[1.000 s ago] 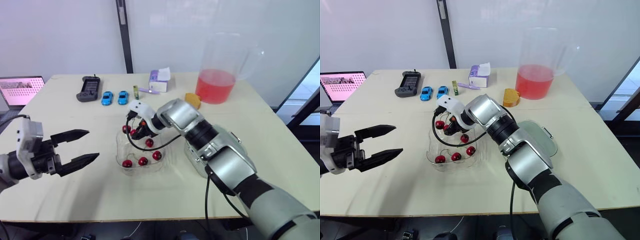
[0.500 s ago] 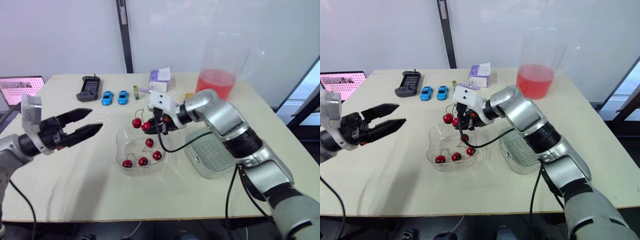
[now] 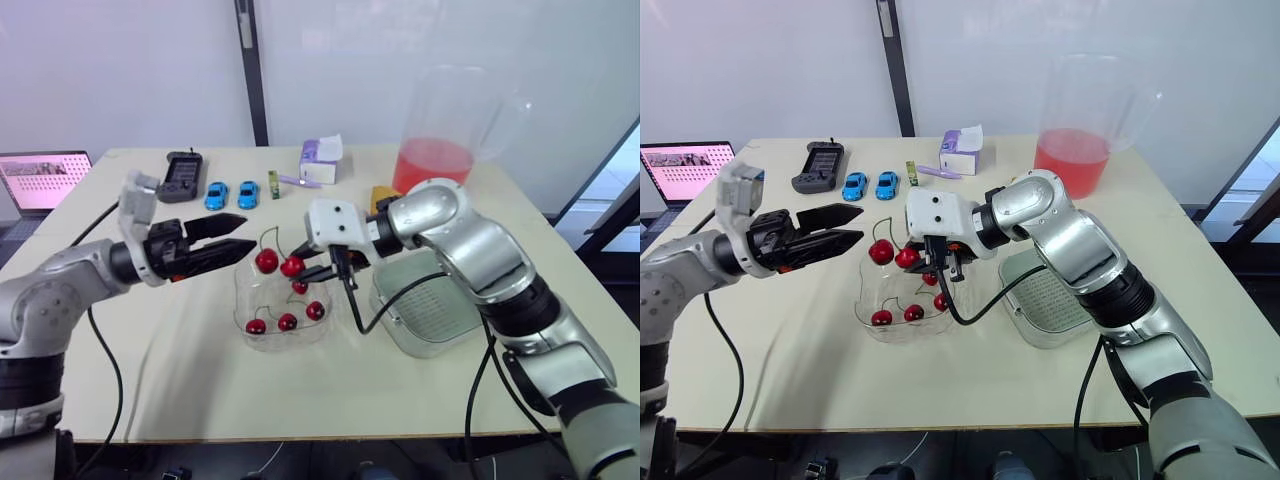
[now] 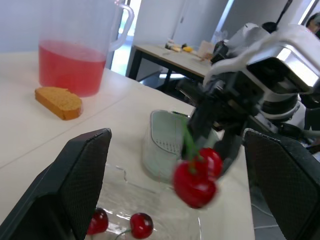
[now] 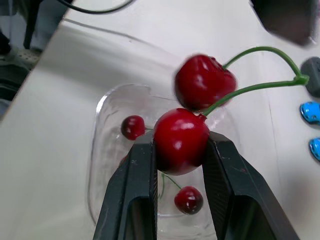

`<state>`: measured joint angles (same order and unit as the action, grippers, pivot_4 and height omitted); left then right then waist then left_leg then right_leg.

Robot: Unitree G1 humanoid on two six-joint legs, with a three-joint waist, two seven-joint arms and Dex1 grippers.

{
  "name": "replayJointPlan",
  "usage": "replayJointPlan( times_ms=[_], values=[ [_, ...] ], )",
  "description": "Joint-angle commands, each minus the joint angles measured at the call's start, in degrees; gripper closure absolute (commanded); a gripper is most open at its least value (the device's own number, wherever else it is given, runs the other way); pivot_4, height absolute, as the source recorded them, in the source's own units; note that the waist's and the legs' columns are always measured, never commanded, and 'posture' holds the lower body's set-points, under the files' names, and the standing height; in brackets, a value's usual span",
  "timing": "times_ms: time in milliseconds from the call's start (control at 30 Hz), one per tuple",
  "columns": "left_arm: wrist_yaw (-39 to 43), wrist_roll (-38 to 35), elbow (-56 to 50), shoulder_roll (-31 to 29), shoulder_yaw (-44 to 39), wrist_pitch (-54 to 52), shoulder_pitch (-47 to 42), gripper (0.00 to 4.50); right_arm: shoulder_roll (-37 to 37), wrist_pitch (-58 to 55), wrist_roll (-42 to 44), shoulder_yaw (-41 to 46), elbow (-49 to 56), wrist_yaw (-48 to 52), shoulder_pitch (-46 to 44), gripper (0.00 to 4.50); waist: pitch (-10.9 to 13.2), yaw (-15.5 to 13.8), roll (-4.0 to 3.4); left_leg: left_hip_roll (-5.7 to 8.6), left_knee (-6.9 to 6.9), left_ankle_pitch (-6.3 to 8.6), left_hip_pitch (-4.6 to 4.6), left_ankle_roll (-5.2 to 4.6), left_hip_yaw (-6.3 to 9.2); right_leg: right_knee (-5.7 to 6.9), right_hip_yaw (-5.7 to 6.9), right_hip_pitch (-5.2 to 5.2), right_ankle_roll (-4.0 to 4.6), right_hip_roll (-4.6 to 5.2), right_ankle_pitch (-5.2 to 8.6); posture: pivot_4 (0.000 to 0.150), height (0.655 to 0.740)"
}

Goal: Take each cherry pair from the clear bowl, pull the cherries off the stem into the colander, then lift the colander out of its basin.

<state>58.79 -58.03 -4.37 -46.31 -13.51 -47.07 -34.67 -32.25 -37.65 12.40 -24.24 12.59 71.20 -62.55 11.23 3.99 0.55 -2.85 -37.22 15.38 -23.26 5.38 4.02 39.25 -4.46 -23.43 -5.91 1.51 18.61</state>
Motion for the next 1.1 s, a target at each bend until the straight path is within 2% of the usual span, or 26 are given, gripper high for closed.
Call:
replayJointPlan(
  times_ms=[33, 500, 1100],
  values=[
    [1.0, 0.5, 0.8, 1.2, 0.6, 0.0, -2.6, 0.00, -0.4, -0.3, 1.8, 1.5, 3.2, 0.8, 0.0, 3.72, 0.0, 0.0, 0.00, 0.01, -0.01, 0.00, 0.00, 0.00, 0.00, 0.00, 0.00, 0.01, 0.00, 0.01, 0.00, 0.150, 0.7400],
    [-0.9, -1.1, -1.8, 5.1, 1.5, -4.4, -3.4, 0.00, 0.4, 0.6, 0.4, 0.0, 1.8, -0.3, -0.4, 3.72, 0.0, 0.0, 0.00, 0.02, -0.05, -0.04, -0.01, 0.06, 0.09, 0.02, 0.04, 0.03, 0.00, 0.01, 0.00, 0.150, 0.7400],
    [-1.3, 0.3, -2.5, 6.3, 1.8, -4.6, -3.2, 0.00, 1.8, 1.2, 0.0, -0.2, 0.5, -0.2, -0.9, 3.72, 0.0, 0.0, 0.00, 0.02, -0.04, -0.06, -0.01, 0.11, 0.14, 0.03, 0.08, 0.04, 0.00, 0.01, 0.00, 0.150, 0.7400]
  ],
)
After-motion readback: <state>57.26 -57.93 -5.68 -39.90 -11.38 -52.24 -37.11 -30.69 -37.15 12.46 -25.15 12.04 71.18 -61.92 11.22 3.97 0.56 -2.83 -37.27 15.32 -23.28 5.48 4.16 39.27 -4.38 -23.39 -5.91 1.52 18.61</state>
